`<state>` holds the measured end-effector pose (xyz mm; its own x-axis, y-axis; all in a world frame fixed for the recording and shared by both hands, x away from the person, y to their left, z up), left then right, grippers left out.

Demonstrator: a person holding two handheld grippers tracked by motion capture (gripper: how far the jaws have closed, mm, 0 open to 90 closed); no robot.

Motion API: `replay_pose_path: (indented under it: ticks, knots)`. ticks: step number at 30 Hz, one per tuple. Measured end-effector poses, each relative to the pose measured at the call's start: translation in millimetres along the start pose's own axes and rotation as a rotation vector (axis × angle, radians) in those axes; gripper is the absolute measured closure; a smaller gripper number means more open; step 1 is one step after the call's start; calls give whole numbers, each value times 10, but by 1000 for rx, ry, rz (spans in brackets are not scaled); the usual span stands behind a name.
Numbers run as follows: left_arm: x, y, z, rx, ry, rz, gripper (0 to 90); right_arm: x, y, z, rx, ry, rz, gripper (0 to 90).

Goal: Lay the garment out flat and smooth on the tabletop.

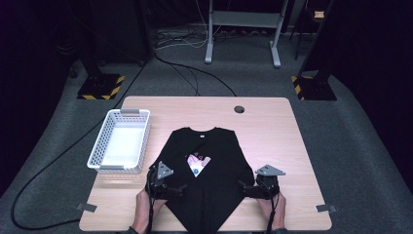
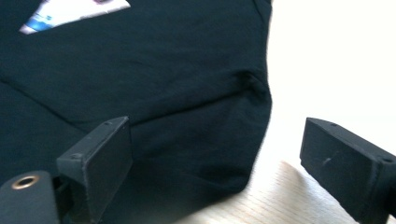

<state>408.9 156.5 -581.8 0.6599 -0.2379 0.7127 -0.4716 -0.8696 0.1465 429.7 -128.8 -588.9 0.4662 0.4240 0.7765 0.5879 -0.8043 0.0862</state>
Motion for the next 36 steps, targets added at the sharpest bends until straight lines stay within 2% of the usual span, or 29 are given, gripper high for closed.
replay_pose_path:
  ticks: [3,5,8,10,22,36]
  knots:
    - [-121,-46,-7,17,-4,-17,37,9,-60,-10,30,12,-22,71]
    - [-160,-72,11,29,-13,-17,31,-9,-81,22,30,-20,-47,72]
    - [-173,-70,36,45,-6,-11,28,-38,-94,61,31,-66,-58,74]
    - [-166,-56,54,46,1,-10,18,-37,-93,63,29,-66,-59,75]
    - [-64,-4,179,39,2,-7,17,-39,44,78,-46,-75,6,75]
    - [76,57,331,26,3,11,17,-31,251,112,-67,-80,28,73]
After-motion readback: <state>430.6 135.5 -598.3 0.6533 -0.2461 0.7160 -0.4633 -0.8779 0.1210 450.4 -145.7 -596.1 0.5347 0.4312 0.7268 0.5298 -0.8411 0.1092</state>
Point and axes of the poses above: each handheld gripper's, and its own axes: z roughly forward along the jaws, x roughly out of its top, y roughly to its right, the point moved 10 cm from there along z, roughly forward along the jaws, and after that the axes turned 10 degrees about -z, right-handed, at the moved point
